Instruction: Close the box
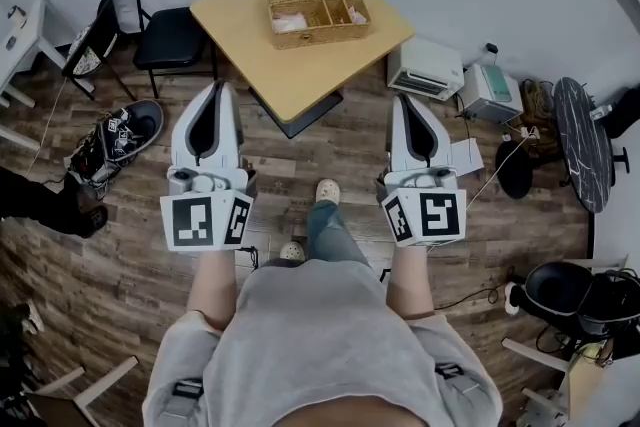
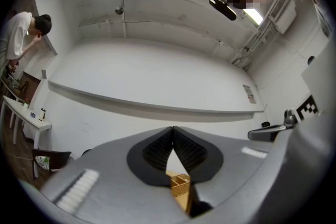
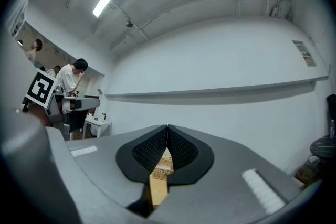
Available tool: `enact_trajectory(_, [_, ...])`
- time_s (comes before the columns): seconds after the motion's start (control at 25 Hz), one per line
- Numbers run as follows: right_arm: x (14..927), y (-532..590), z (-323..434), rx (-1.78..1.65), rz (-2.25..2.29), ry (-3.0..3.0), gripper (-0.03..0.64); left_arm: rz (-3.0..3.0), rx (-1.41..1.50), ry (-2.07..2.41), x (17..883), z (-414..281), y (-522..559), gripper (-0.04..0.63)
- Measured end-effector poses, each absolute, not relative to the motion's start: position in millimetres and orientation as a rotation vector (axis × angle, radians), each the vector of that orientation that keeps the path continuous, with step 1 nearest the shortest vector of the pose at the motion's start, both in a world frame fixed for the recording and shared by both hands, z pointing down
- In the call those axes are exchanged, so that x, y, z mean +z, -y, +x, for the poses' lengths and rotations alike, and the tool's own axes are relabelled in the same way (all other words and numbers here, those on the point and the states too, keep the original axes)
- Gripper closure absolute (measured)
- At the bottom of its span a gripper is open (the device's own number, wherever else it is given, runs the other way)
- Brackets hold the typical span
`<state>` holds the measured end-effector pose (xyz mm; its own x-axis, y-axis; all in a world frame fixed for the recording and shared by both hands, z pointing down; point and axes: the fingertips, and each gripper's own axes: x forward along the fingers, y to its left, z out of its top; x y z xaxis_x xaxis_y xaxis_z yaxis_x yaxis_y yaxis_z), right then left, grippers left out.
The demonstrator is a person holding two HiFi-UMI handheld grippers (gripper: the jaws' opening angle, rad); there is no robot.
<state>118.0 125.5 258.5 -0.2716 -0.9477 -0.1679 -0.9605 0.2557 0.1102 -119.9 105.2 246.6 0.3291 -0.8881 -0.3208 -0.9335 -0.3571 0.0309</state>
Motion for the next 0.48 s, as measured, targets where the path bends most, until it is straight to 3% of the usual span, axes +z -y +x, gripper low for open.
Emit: enact_trajectory(0.48, [239,-3,134,0.337,-1.727,-2.489,0.612,-2.325,0.439,-1.752,230,-104,-6,0.537])
